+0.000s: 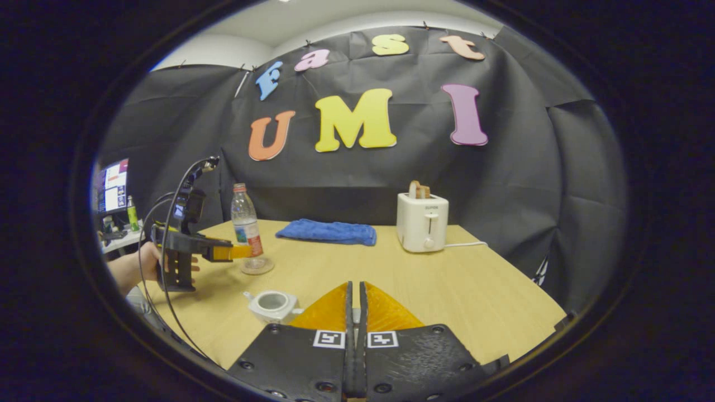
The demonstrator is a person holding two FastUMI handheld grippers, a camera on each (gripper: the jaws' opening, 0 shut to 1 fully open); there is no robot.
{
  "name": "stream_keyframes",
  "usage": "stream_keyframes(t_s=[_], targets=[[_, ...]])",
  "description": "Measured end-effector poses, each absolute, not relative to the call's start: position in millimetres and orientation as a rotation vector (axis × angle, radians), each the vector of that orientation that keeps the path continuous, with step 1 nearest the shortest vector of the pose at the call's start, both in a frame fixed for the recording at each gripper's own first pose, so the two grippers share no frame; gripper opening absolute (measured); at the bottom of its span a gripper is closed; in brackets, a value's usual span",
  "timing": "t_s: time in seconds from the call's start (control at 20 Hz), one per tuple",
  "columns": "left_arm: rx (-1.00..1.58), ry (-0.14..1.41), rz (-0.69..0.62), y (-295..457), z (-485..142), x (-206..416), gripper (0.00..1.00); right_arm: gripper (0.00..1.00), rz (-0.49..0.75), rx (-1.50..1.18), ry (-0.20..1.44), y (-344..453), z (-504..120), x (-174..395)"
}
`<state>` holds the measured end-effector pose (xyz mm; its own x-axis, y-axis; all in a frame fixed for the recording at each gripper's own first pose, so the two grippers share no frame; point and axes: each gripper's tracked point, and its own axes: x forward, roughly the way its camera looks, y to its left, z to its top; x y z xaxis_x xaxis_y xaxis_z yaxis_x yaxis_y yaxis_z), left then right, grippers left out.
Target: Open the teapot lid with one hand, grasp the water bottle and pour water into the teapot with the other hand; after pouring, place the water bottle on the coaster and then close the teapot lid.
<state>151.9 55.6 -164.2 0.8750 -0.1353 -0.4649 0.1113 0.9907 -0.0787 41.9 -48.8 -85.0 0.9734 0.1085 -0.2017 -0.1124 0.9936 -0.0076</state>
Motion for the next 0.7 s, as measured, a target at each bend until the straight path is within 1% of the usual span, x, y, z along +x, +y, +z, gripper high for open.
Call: stream_keyframes(t_s=[0.2, 0.4, 0.55, 0.7], targets=[[-0.083, 0.442, -0.049, 94, -138, 104, 1.00, 0.00, 0.224, -0.035, 0.168, 0, -70, 59], [-0.126, 0.345, 0.045, 128, -105, 57, 1.00, 0.00, 0.322, -0.035, 0.176, 40, -78, 78], [-0.133, 0.303, 0.101, 147, -97, 29, 1.00, 0.00, 0.362, -0.051, 0.200, 59, -92, 86], [-0.086, 0.265, 0.150, 162, -87, 12, 1.00, 0.00, 0.376, -0.068, 0.220, 69, -106, 90]])
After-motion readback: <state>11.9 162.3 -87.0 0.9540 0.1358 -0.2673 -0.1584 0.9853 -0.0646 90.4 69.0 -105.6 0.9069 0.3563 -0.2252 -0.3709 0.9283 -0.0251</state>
